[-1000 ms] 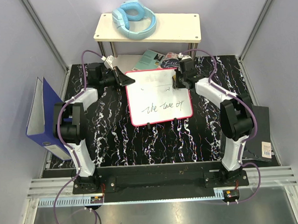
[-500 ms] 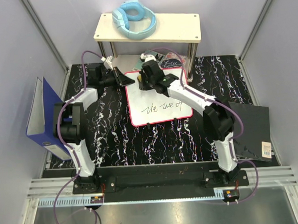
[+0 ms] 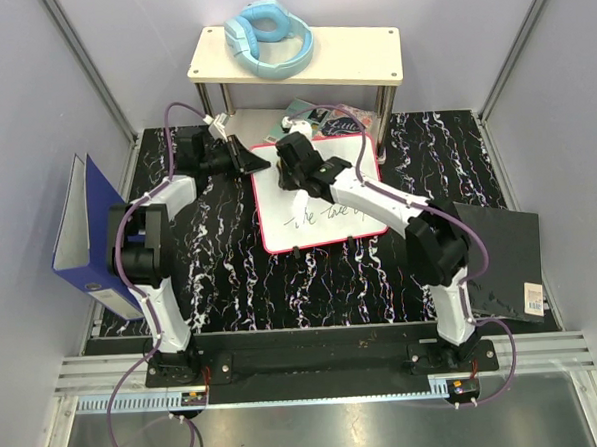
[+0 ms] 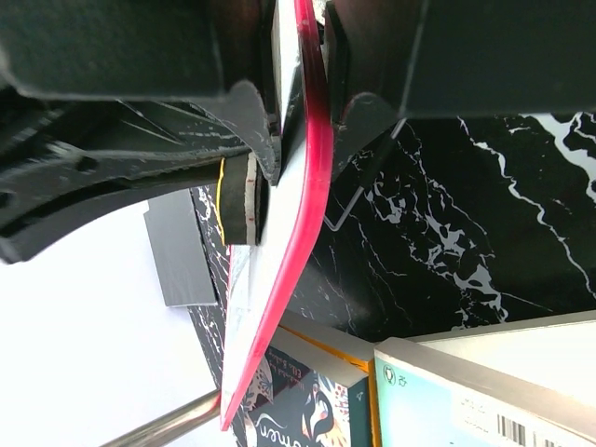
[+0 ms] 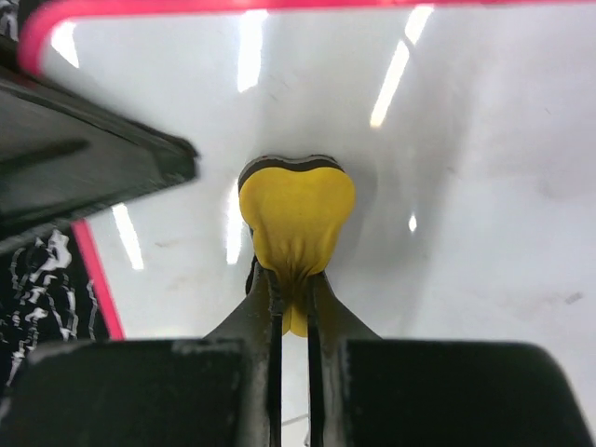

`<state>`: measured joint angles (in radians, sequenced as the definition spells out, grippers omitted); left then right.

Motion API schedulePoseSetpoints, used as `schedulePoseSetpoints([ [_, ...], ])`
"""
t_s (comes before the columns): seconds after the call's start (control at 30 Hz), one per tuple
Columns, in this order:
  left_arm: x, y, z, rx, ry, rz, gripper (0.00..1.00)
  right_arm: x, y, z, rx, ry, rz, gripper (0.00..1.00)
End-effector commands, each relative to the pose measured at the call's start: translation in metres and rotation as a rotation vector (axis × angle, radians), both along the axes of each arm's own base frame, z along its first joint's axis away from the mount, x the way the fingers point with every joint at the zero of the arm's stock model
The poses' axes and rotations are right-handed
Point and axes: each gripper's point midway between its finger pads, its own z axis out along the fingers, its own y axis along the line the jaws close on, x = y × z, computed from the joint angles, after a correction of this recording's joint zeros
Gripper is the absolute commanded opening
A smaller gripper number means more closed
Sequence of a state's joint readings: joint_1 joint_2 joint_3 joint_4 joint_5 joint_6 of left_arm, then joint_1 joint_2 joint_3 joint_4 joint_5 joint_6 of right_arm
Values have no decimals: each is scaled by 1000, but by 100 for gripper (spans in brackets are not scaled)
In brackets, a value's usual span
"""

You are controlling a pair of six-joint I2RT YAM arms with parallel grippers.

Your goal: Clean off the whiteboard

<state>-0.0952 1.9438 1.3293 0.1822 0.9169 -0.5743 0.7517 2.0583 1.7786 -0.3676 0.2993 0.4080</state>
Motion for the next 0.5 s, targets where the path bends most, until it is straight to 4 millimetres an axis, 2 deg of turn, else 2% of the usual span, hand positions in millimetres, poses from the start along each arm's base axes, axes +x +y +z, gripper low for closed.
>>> schedulePoseSetpoints([
  [0.0,-22,-27,-45,141,-71,-139,0,-27,-75,-72,-206,189,-106,0],
  [0.03,-22,-26,-46,141,-69,-138,0,-31,-86,-80,-221,207,-119,0],
  [0.1,-23,-27,-45,141,-69,-141,0,-28,-107,-78,-209,219,-166,0],
  [0.13,-22,-27,-45,142,-71,-141,0,-32,-118,-88,-215,244,-181,0],
  [0.2,-22,-26,-45,144,-70,-138,0,-24,-139,-83,-161,247,-225,0],
  [0.23,-23,-27,-47,146,-68,-141,0,-27,-150,-91,-164,266,-238,0],
  [0.3,-23,-26,-46,147,-68,-139,0,-20,-169,-88,-141,263,-273,0],
  [0.47,-24,-26,-46,148,-69,-142,0,-15,-205,-102,-158,298,-314,0],
])
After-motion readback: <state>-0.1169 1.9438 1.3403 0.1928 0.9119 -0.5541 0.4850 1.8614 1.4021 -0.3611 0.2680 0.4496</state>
